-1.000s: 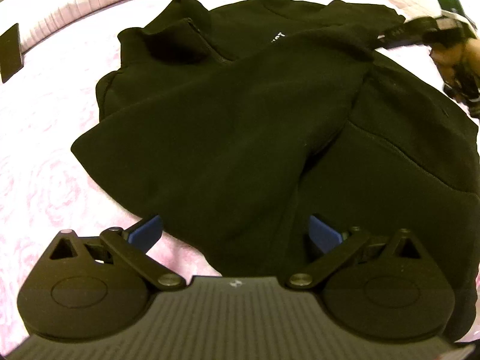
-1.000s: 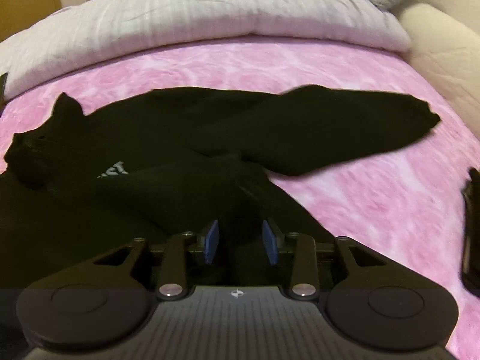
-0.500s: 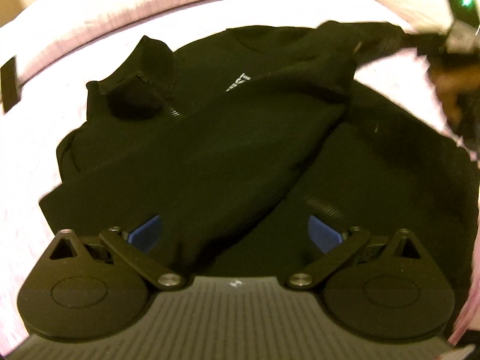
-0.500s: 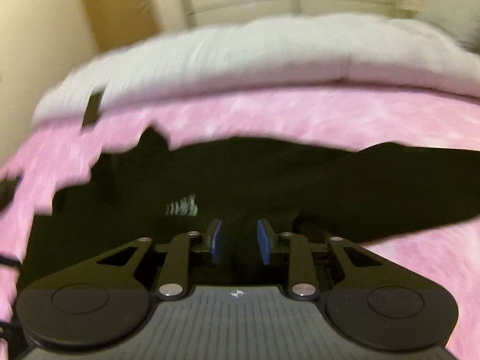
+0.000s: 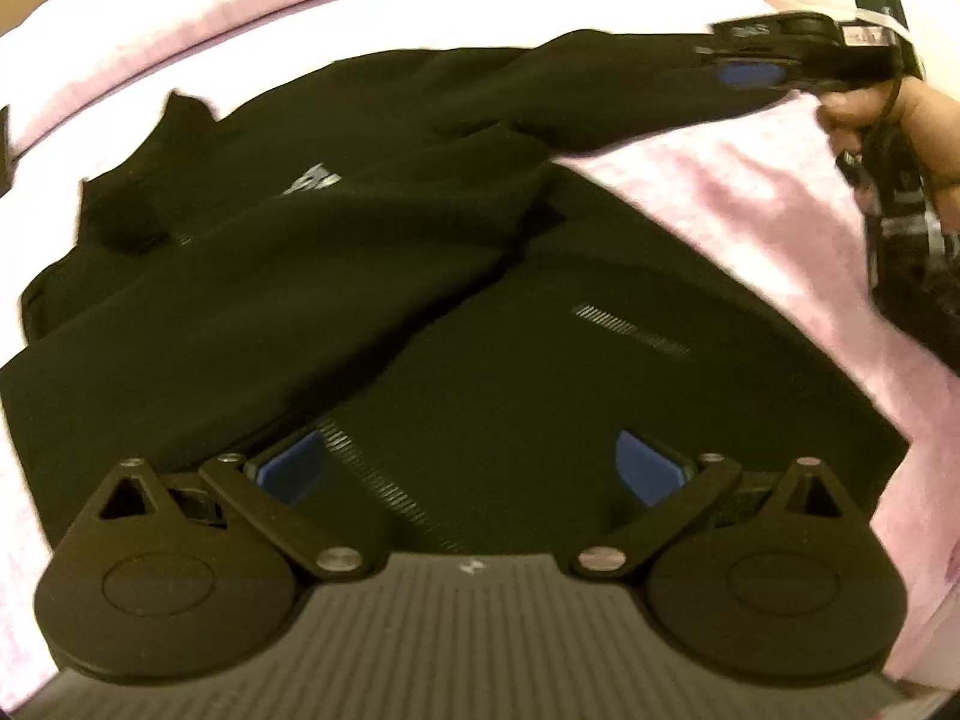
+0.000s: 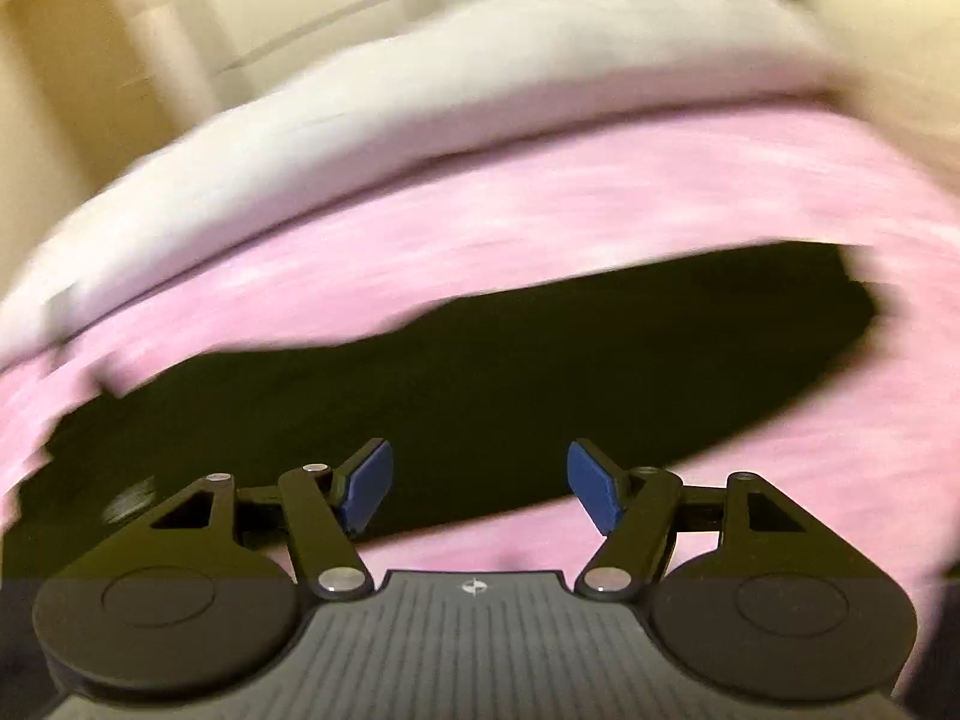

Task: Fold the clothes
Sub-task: 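Fold the held sleeve across the jacket body with the right gripper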

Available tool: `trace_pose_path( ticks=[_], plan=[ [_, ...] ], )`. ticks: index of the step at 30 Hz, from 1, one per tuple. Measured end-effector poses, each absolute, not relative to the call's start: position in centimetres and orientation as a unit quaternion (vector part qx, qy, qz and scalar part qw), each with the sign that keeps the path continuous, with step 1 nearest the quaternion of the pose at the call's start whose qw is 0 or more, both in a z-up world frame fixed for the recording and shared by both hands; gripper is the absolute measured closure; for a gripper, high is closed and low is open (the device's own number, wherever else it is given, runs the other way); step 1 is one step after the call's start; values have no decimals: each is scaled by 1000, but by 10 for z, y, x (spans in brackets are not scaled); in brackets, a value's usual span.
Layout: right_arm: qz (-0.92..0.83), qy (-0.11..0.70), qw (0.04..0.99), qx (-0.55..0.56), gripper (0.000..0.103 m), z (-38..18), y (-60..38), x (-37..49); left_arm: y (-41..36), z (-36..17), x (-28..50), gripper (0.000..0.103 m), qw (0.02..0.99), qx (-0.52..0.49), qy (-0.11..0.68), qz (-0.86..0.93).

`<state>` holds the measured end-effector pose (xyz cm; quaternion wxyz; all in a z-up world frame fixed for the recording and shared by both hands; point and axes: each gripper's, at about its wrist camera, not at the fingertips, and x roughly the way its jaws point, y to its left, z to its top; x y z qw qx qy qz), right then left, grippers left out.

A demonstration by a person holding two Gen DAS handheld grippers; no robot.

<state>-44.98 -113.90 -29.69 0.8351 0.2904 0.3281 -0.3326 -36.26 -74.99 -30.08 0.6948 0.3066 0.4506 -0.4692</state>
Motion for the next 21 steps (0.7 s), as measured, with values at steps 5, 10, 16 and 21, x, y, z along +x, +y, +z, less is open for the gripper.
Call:
trace_pose_path(
  ticks=[5,10,16,21],
  plan=[
    [-423,299,781,349,36,-313,-1220,-498,-787,-302,-383,1,689,324,431,-485],
    [-440,279,747,413,36,-340,-1265,-516,-814,-305,-381,1,711,321,420,-464],
    [-443,233,725,472,86,-350,-1282,-524,-831,-303,-369,1,732,305,429,-433],
    [-408,226,789,400,93,-294,-1258,-508,-825,-290,-368,1,744,306,419,-422]
  ],
)
